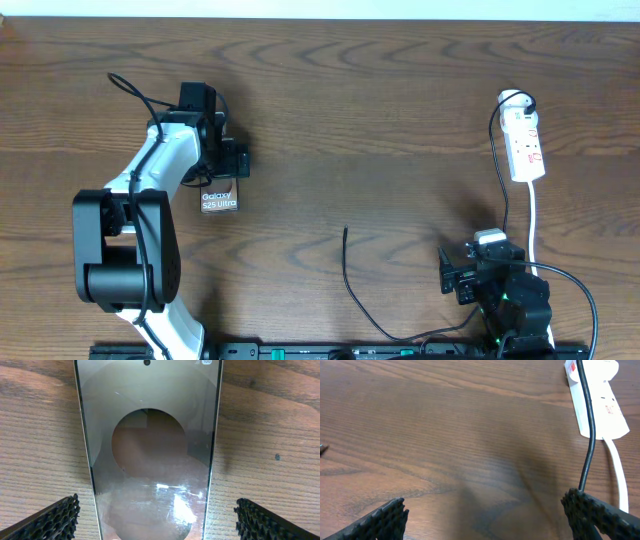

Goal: Plug charger to phone and switch on socket

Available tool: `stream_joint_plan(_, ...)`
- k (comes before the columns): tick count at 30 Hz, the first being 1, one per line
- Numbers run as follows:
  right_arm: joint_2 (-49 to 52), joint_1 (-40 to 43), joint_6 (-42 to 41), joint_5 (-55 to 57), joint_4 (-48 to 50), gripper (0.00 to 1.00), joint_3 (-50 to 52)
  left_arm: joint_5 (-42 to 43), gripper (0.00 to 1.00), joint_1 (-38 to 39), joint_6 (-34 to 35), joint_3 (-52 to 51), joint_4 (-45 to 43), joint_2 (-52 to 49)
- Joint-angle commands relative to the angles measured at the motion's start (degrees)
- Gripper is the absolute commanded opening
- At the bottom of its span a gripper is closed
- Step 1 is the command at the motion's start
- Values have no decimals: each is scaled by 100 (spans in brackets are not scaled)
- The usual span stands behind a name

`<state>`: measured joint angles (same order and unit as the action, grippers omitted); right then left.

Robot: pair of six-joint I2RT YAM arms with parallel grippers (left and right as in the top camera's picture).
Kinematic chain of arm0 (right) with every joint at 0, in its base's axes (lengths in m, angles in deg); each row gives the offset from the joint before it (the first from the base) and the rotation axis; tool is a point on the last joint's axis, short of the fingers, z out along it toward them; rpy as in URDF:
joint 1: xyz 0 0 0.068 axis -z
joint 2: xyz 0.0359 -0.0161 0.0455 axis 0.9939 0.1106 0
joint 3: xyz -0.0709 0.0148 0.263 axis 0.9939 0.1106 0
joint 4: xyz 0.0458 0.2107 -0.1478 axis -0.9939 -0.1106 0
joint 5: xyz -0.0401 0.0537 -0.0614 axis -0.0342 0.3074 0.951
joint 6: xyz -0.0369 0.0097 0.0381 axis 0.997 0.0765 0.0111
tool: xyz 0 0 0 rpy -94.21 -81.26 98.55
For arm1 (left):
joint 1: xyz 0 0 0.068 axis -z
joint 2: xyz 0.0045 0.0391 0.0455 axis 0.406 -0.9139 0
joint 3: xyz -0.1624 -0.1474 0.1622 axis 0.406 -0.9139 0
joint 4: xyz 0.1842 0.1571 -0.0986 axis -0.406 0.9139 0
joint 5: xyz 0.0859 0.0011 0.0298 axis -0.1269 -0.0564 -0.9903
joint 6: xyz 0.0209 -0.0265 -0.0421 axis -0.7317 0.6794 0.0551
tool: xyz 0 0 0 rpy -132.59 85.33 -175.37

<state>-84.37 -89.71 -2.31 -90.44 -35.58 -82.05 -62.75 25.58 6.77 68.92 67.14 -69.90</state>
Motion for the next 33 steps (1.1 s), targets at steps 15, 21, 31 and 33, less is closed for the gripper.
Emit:
stream_joint_plan(15,-13,24,83,68,-42,99,17,-282,98,9,-68,79,-83,-420)
stream_joint_plan(21,-13,24,81,68,-42,99,17,-216,98,7,-68,79,-157,-420)
stream_joint_plan(31,-13,24,81,68,-42,99,17,-131,98,9,-66,79,-92,-420)
stream_joint_plan(33,-13,24,81,68,-42,99,17,-131,98,7,-66,79,-20,-420)
